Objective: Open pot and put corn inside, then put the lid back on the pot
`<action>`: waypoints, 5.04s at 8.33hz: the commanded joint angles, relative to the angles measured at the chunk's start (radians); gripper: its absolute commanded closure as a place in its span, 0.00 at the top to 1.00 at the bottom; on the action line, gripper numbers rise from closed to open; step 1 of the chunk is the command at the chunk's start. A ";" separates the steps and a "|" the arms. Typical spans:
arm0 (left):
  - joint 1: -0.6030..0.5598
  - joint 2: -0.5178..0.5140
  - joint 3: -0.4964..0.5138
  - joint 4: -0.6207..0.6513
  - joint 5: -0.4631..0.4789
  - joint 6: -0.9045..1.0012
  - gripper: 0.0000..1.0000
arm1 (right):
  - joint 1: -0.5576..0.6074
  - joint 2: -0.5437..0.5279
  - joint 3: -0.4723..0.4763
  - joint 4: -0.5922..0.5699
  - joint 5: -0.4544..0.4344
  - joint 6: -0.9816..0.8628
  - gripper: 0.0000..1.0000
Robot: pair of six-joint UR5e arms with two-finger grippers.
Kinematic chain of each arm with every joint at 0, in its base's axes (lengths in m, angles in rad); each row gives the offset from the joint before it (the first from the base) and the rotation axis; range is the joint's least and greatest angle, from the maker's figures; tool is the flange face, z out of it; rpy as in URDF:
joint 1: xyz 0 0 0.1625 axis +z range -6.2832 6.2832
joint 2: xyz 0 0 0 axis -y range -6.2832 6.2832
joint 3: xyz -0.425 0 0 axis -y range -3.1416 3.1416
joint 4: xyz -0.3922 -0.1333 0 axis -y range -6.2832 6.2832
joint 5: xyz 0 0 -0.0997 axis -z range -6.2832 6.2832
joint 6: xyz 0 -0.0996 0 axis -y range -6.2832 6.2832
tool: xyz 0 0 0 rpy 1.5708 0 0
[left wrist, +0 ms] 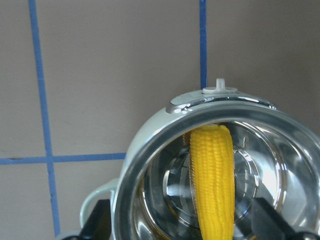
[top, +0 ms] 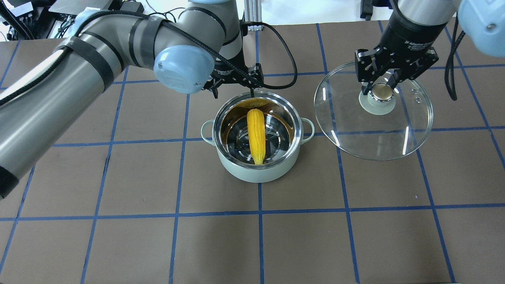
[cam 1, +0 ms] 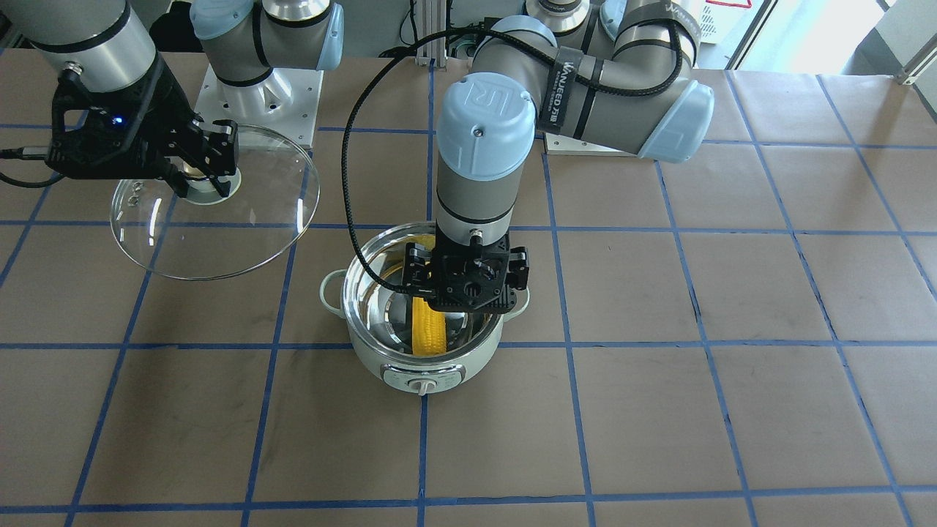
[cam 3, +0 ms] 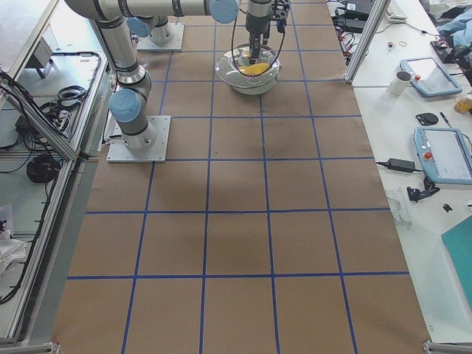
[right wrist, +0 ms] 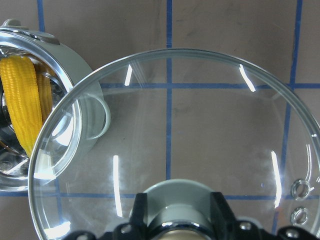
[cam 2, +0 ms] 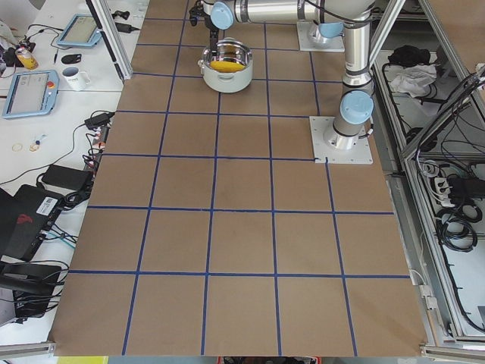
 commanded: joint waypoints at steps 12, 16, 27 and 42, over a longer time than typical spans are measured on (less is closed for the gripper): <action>0.265 0.221 -0.032 -0.222 0.077 0.268 1.00 | 0.406 0.360 -0.074 -0.303 0.008 0.352 0.00; 0.265 0.229 -0.037 -0.230 0.000 0.278 1.00 | 0.406 0.368 -0.067 -0.330 0.025 0.352 0.00; 0.265 0.227 -0.035 -0.251 0.014 0.282 1.00 | 0.406 0.371 -0.064 -0.345 0.011 0.345 0.89; 0.268 0.227 -0.037 -0.248 0.017 0.285 1.00 | 0.025 0.041 -0.067 -0.040 -0.020 -0.021 1.00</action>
